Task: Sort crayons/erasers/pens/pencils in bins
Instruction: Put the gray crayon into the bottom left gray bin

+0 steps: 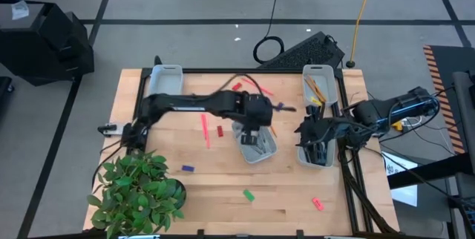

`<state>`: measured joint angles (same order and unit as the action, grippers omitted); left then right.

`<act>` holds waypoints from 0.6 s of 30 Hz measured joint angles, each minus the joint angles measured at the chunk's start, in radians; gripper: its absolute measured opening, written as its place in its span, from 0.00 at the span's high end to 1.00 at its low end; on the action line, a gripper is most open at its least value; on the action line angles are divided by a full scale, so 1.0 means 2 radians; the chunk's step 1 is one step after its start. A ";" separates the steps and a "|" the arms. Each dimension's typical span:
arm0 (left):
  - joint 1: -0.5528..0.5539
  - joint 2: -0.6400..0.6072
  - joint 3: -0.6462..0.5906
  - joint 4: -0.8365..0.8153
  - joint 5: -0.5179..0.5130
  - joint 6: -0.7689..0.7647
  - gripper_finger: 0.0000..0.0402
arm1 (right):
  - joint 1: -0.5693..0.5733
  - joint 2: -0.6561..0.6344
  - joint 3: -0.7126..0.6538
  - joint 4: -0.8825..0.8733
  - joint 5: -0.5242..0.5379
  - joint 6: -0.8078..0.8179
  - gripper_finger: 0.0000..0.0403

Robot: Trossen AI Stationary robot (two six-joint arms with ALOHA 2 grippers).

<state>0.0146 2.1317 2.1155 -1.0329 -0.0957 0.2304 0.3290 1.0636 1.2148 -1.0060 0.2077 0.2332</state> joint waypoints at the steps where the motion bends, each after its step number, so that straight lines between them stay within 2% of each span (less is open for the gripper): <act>1: -0.001 0.009 0.001 -0.013 0.001 0.005 0.93 | 0.000 -0.003 0.000 -0.008 0.000 0.010 0.47; 3: -0.006 0.026 -0.003 -0.025 0.005 0.010 0.93 | 0.000 -0.007 0.000 -0.021 0.001 0.027 0.47; 10: -0.014 0.066 -0.026 0.018 0.008 0.005 0.93 | 0.000 -0.008 -0.021 -0.027 0.002 0.064 0.47; 18: -0.014 0.101 -0.027 0.011 0.007 -0.017 0.92 | 0.000 -0.008 -0.058 -0.028 0.000 0.104 0.47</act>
<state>-0.0139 2.3342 2.0613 -1.0105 -0.0823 0.1968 0.3290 1.0473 1.0994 -1.0615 0.2085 0.4417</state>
